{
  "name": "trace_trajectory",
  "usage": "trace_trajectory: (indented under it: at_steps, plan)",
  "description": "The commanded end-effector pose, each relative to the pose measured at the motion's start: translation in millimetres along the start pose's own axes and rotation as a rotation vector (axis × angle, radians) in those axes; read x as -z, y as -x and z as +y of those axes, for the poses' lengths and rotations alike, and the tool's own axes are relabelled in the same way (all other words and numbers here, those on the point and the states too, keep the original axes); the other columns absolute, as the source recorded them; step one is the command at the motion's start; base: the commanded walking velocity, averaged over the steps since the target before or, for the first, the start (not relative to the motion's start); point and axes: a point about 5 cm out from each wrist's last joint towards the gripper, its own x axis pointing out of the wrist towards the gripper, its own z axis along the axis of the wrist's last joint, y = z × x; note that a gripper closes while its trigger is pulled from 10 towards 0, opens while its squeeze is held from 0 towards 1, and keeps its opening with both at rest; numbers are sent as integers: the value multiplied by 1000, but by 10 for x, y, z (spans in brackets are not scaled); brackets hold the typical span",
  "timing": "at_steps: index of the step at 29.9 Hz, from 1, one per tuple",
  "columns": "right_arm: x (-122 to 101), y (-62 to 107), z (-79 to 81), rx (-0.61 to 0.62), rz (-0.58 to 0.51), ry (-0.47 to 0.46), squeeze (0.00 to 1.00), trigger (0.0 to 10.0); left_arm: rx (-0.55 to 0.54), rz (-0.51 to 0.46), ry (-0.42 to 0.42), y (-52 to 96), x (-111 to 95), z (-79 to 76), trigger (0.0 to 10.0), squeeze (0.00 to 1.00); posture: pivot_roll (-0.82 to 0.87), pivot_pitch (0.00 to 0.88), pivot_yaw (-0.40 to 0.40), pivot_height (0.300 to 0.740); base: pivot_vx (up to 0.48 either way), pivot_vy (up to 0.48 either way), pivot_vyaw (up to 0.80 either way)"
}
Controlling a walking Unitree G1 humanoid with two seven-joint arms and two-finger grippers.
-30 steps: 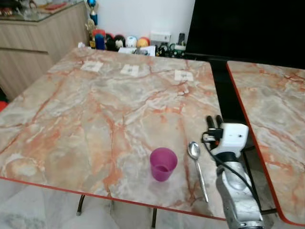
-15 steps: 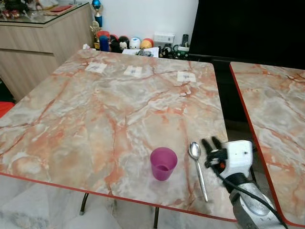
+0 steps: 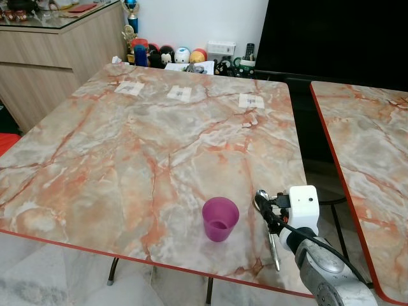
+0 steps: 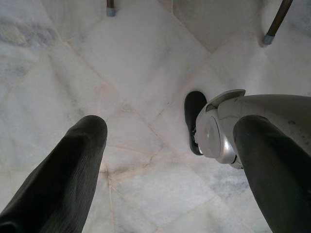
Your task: Setting the table
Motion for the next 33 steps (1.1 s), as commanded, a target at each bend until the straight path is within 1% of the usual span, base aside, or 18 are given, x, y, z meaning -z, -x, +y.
trace_trajectory:
  at_steps: [1, 2, 3, 4, 8, 11, 19, 27, 33]
  plan:
    - [57, -12, -31, 7, 46, -29, 1000, 10000, 8, 32, -9, 21, 79, -16, 10000, 0, 11, 94, -33, 740, 0, 0, 0]
    - [77, -20, -34, 4, 57, -35, 922, 10000, 10, 33, -10, 21, 80, -17, 10000, 0, 9, 94, -33, 740, 0, 0, 0]
    - [89, -26, -36, 2, 64, -39, 922, 10000, 11, 33, -10, 21, 82, -18, 10000, 0, 9, 94, -33, 740, 0, 0, 0]
    - [109, -41, -37, -2, 75, -37, 0, 10000, 12, 34, -12, 21, 83, -21, 10000, 0, 9, 94, -33, 740, 0, 0, 0]
    - [176, -85, -45, -5, 108, -31, 0, 10000, 14, 38, -11, 26, 99, -34, 10000, 0, 16, 85, -37, 740, 0, 0, 0]
    - [175, -95, -38, -11, 112, -30, 0, 10000, 15, 42, -11, 29, 110, -36, 10000, 0, 13, 83, -38, 740, 0, 0, 0]
    - [173, -160, -34, -24, 68, -29, 0, 10000, 20, 50, -14, 37, 135, -47, 10000, 0, 12, 81, -36, 740, 0, 0, 0]
    - [268, -190, -70, -7, 123, -12, 0, 10000, 24, 55, -14, 46, 160, -61, 10000, 0, 12, 78, -37, 740, 0, 0, 0]
    - [343, -236, -31, -41, 143, -13, 0, 10000, 28, 58, -12, 50, 171, -59, 10000, 0, 11, 79, -38, 740, 0, 0, 0]
